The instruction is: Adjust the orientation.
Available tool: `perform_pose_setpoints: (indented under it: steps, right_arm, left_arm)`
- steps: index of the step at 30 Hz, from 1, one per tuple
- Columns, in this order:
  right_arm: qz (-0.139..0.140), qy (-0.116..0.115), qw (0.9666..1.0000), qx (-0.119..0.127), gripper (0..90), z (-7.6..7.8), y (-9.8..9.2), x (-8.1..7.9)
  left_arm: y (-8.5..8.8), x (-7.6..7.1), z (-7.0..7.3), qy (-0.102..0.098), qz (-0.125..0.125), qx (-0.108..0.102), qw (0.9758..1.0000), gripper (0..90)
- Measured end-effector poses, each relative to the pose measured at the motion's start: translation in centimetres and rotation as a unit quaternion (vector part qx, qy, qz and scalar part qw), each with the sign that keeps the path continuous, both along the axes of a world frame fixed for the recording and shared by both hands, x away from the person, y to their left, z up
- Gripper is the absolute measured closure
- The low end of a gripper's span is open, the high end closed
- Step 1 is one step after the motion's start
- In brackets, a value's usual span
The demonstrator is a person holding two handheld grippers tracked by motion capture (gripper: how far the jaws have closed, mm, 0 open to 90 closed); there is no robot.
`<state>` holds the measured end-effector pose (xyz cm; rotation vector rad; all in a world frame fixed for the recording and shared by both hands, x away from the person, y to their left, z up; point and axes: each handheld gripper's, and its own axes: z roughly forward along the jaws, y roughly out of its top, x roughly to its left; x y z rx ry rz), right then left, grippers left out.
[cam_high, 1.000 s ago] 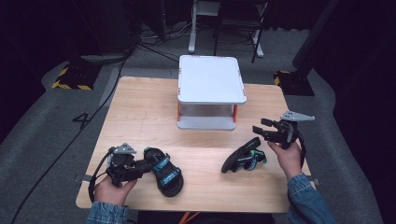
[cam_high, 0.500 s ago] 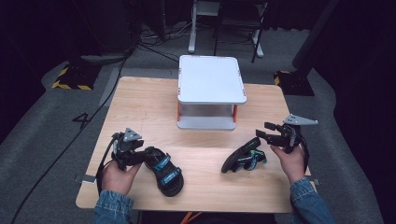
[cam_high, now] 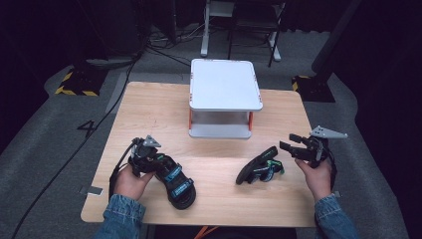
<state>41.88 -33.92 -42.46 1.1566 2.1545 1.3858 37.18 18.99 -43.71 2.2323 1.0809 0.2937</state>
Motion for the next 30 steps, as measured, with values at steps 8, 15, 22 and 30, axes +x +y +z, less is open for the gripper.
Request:
perform_pose_setpoints:
  steps: [8,15,22,30]
  right_arm:
    - [-0.003,0.002,1.0000,-0.002,36.2,-0.1,-0.2,-0.1]
    - [-0.004,0.004,1.0000,-0.004,36.1,-0.2,-0.2,-0.3]
    - [-0.003,0.006,0.9999,-0.008,36.2,-0.4,-0.2,-0.2]
    - [-0.002,0.009,0.9999,-0.006,35.9,-0.5,-0.1,-0.1]
  left_arm:
    - [-0.6,0.5,1.1,0.006,0.003,-0.049,0.9988,83.6]
    - [-1.9,3.0,1.5,0.003,0.050,-0.114,0.9922,83.7]
    - [-3.3,5.6,-0.3,0.002,0.087,-0.093,0.9918,82.9]
    - [-2.0,5.5,-0.2,0.002,0.096,-0.106,0.9898,66.5]
